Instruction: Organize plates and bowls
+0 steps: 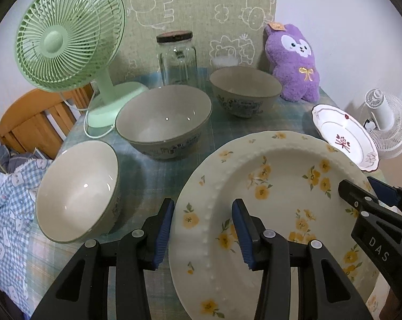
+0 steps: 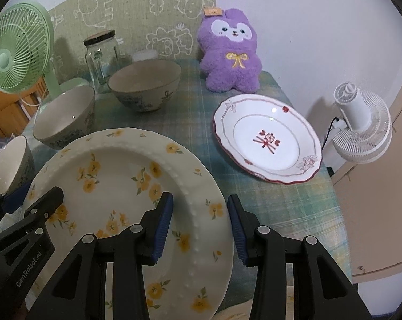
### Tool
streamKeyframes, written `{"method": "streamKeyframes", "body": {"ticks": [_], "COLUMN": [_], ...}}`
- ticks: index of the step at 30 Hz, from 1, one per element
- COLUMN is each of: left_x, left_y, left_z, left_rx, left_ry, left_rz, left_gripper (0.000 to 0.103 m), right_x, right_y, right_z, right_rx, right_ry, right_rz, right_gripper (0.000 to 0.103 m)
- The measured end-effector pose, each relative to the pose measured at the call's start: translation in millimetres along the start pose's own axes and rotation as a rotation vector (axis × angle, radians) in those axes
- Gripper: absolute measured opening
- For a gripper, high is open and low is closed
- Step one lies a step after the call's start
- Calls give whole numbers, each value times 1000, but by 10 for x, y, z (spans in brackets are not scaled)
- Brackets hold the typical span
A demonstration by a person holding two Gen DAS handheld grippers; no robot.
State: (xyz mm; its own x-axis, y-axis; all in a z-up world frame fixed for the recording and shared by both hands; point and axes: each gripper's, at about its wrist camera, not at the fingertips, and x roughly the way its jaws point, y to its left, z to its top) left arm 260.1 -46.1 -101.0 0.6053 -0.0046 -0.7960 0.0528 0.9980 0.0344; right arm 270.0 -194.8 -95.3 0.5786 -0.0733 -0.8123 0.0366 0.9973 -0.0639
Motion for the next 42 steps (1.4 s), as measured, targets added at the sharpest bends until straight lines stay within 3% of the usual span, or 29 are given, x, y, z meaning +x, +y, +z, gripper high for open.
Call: {"method": "streamKeyframes", "body": {"ticks": [21, 42], "left_x": [-380, -593], "left_y": [4, -205], "left_z": [-72, -403], "left_rx": [27, 115], "left_ry": [-37, -28], "left_rz": [-48, -124], "left_gripper": [45, 45], "right_x": [-475, -808], "right_y": [-40, -258], "right_z": [-125, -686], "right_rx": [42, 150], "right_ry": [-36, -12], "right_rz": [-49, -122], "right_gripper": [45, 45]}}
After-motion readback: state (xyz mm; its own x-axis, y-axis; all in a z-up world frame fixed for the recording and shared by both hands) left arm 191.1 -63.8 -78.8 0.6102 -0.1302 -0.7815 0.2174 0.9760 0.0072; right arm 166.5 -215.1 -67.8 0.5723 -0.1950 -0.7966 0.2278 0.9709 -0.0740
